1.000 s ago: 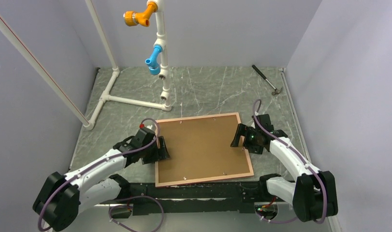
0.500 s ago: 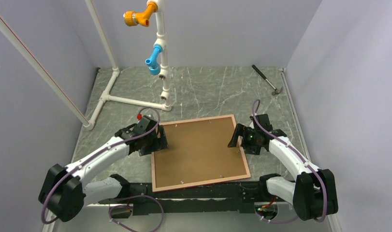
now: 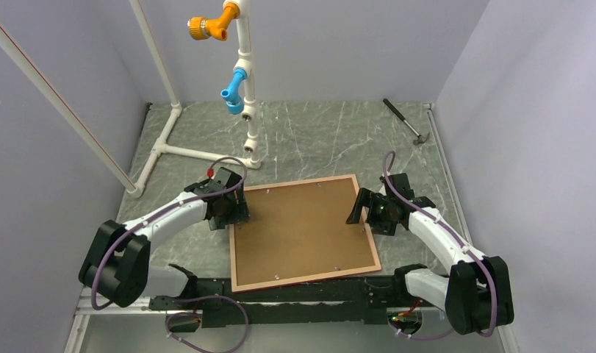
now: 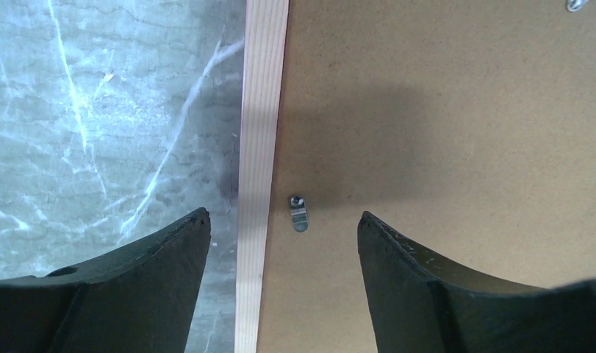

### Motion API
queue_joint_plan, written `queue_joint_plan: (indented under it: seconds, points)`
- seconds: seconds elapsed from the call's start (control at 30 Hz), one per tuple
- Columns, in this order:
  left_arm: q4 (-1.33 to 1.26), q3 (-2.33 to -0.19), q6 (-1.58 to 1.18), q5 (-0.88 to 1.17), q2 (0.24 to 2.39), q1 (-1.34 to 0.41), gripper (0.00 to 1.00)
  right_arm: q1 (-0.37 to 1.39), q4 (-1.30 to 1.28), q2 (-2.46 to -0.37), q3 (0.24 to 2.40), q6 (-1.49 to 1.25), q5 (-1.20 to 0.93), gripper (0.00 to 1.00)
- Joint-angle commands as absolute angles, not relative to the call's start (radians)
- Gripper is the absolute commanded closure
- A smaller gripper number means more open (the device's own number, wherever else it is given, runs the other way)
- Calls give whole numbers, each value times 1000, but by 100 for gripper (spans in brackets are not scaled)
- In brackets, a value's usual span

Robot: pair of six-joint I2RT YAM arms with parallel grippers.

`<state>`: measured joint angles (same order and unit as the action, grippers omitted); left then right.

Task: Put the photo into the frame

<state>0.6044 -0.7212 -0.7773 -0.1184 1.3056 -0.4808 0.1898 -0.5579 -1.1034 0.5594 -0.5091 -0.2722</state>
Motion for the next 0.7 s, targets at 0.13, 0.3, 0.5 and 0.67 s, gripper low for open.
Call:
queue_joint_plan:
  seconds: [0.13,0.3,0.5,0.67]
  points:
    - [516,-686,-751,-122,1358,-474,29,197,-512,-1111,570,-524,-321,0]
    - [524,-683,-740,-128,1379,-473,41,197,-508,-1115,567,-525,-322,0]
    - [530,-658,-738,-119,1333,-474,62,195,-504,-1125,574,-529,-322,0]
    - [528,-635,-742,-102,1306,-474,90,195,-506,-1127,585,-528,-325,0]
